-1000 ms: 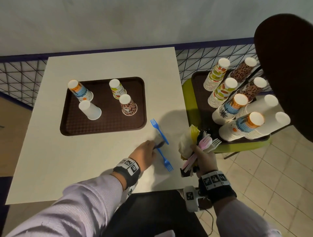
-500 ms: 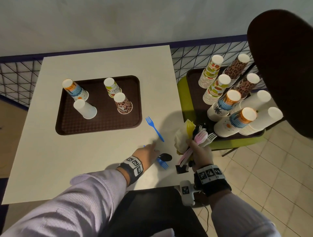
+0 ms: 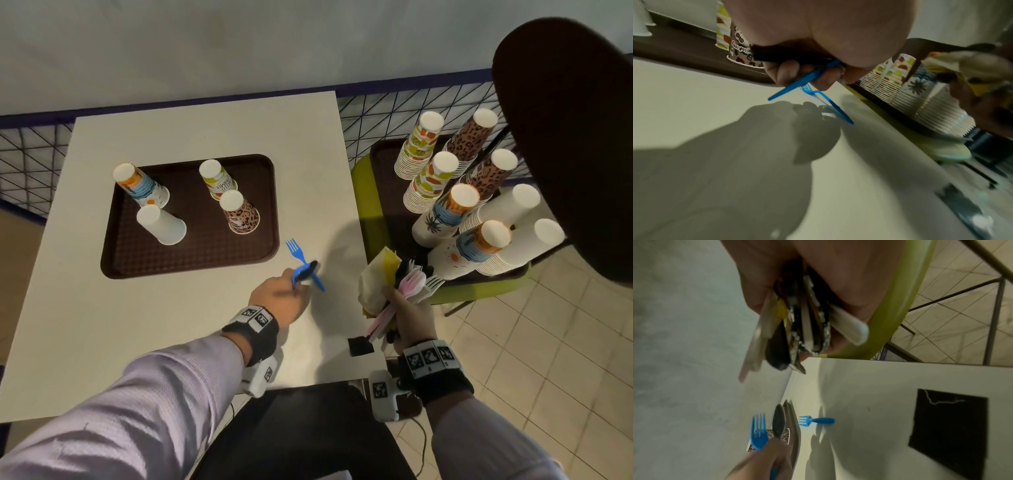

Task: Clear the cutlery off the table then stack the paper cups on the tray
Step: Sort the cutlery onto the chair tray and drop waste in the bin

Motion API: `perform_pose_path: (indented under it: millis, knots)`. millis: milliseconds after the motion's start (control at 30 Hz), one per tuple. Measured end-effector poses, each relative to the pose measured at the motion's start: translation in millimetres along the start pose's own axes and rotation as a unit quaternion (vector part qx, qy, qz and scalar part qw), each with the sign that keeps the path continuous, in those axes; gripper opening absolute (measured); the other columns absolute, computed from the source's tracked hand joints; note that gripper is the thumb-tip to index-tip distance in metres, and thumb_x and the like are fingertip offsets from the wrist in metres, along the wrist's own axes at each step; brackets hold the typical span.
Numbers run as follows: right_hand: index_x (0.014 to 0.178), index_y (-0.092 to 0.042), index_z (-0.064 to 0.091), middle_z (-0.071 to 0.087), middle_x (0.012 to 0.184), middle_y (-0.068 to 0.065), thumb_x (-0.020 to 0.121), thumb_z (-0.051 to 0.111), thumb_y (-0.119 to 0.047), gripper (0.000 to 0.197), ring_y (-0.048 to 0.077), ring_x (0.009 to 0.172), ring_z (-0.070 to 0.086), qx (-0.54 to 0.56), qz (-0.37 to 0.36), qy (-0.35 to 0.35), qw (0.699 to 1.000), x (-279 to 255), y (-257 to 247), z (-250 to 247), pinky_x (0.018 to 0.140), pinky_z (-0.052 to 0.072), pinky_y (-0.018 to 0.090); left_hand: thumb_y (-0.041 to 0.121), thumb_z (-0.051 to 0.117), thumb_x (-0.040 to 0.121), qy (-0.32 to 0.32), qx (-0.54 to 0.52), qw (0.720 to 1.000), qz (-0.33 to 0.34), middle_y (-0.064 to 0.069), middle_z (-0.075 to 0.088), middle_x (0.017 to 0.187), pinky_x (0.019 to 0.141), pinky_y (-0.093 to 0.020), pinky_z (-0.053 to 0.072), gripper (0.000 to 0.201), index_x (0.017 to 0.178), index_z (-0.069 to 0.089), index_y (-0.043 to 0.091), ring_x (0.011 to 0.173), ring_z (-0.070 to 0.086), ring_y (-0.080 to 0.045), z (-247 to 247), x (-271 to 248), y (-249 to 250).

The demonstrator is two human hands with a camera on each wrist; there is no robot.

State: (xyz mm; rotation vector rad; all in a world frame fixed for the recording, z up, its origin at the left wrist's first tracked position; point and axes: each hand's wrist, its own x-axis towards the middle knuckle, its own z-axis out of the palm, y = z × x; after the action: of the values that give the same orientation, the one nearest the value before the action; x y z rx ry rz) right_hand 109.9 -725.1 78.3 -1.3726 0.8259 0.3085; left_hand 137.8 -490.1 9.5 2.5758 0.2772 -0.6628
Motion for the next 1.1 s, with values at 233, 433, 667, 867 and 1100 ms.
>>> perform_pose_path:
  millis: [233, 433, 667, 867, 1100]
  knots:
    - [0.106, -0.022, 0.048, 0.057, 0.087, 0.007, 0.097, 0.063, -0.008, 0.022, 0.02, 0.068, 0.058, 0.005, -0.001, -0.022, 1.0, 3.7, -2.3, 0.1, 0.059, 0.05, 0.033, 0.056, 0.041, 0.092, 0.039, -0.075, 0.991, -0.102, -0.016, 0.07, 0.107, 0.076, -0.034, 0.043, 0.053, 0.111, 0.064, 0.013, 0.088, 0.06, -0.035, -12.6, 42.8, 26.1]
    - [0.116, -0.018, 0.046, 0.059, 0.09, 0.007, 0.097, 0.062, -0.004, 0.028, 0.02, 0.071, 0.061, 0.019, 0.004, -0.018, 1.0, 13.4, -1.3, -6.5, 0.077, 0.054, 0.049, 0.06, 0.059, 0.091, 0.001, -0.065, 0.987, -0.149, -0.008, 0.063, 0.088, 0.069, -0.033, 0.044, 0.049, 0.09, 0.063, 0.011, 0.078, 0.057, -0.029, -16.7, 62.8, 38.3]
    - [0.12, -0.018, 0.048, 0.063, 0.096, 0.006, 0.094, 0.066, -0.005, 0.033, 0.017, 0.078, 0.064, 0.001, 0.006, -0.011, 1.0, 24.6, 12.5, -18.4, 0.054, 0.052, 0.023, 0.032, 0.058, 0.085, 0.0, -0.072, 0.985, -0.158, -0.01, 0.068, 0.089, 0.068, -0.031, 0.047, 0.023, 0.091, 0.065, 0.011, 0.077, 0.064, -0.031, -14.5, 57.9, 37.2]
    - [0.124, -0.011, 0.049, 0.063, 0.092, 0.011, 0.095, 0.066, -0.006, 0.034, 0.021, 0.068, 0.066, 0.001, -0.001, -0.034, 0.999, 24.4, 18.0, -12.1, 0.055, 0.056, 0.033, 0.037, 0.04, 0.101, 0.038, -0.081, 0.993, -0.082, -0.02, 0.068, 0.111, 0.077, -0.035, 0.038, 0.032, 0.111, 0.06, 0.014, 0.094, 0.059, -0.039, -17.9, 37.3, 42.3]
    - [0.113, -0.016, 0.061, 0.068, 0.103, 0.018, 0.091, 0.069, -0.002, 0.028, 0.032, 0.086, 0.069, 0.015, -0.019, -0.066, 0.998, 20.0, 22.1, 16.5, 0.071, 0.058, 0.043, 0.032, 0.036, 0.106, 0.051, -0.062, 0.997, -0.004, -0.009, 0.041, 0.104, 0.076, -0.035, 0.035, 0.028, 0.115, 0.054, 0.011, 0.085, 0.051, -0.035, -40.8, -14.4, 54.8]
